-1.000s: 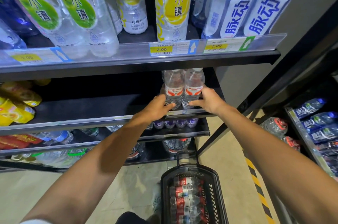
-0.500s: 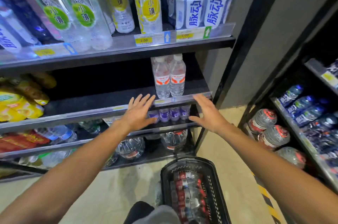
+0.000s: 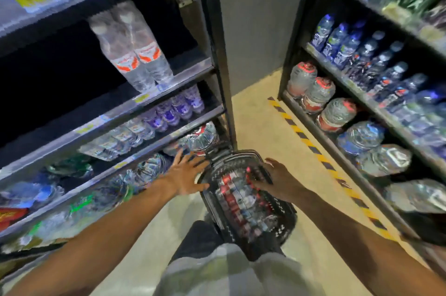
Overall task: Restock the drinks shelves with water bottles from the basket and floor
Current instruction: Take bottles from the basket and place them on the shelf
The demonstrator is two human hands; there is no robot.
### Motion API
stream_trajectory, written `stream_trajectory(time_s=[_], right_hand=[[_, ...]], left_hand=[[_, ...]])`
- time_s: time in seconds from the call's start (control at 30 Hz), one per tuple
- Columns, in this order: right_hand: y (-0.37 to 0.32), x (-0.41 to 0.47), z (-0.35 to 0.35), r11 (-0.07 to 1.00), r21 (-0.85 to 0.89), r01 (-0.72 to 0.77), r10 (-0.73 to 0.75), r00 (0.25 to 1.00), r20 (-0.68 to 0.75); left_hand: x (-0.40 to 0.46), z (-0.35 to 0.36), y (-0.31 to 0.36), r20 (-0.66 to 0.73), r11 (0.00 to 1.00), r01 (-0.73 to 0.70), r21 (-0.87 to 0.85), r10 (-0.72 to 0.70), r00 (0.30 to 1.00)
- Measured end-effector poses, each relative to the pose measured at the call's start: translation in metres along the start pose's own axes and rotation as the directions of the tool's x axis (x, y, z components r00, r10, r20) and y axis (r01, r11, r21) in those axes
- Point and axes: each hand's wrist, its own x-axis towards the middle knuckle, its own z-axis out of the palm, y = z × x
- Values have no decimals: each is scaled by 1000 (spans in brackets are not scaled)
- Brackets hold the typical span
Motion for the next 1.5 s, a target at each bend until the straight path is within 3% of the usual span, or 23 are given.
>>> stream_trajectory(time_s=[0.1,0.2,0.27,0.33,0.5,0.6,0.77,0.87,1.0,1.13,1.23,1.37,1.5], right_hand=[[42,-27,33,961,108,-253,248,967,57],[69,-42,72,846,276,-457,443,889,113],[87,-41,104,781,331,-529,525,844,109],[107,-32,144,727,381,-571,583,806,97],[178,13,276,596,533,-601,644,754,130],[214,45,348,568,576,-588,662,742,105],[255,85,432,571,582,-579,665,742,86],[267,95,457,607,571,-553,653,757,40],[274,100,462,619,573,-538,652,758,8],[277,95,447,618,592,-518,652,758,-18],[280,88,431,620,585,-524,672,739,-50],[284,82,407,452,719,-527,752,659,10],[298,91,409,198,791,-579,850,503,156]], left_hand=[[42,10,18,93,989,-148,27,145,985],[86,30,30,-56,933,-359,22,360,931],[124,58,37,62,921,-389,31,386,920],[164,105,43,120,928,-373,-20,373,920],[258,233,62,106,903,-406,-143,422,900],[308,303,65,155,889,-425,-172,450,880],[365,396,80,171,923,-216,-319,280,945],[370,421,92,54,939,-103,-329,127,990],[368,425,114,-100,965,-5,-263,-23,995],[371,413,130,-17,947,126,-294,-137,990],[372,398,130,73,937,132,-323,-114,991],[367,368,128,211,870,99,-483,6,977],[355,355,124,340,696,218,-684,40,939]])
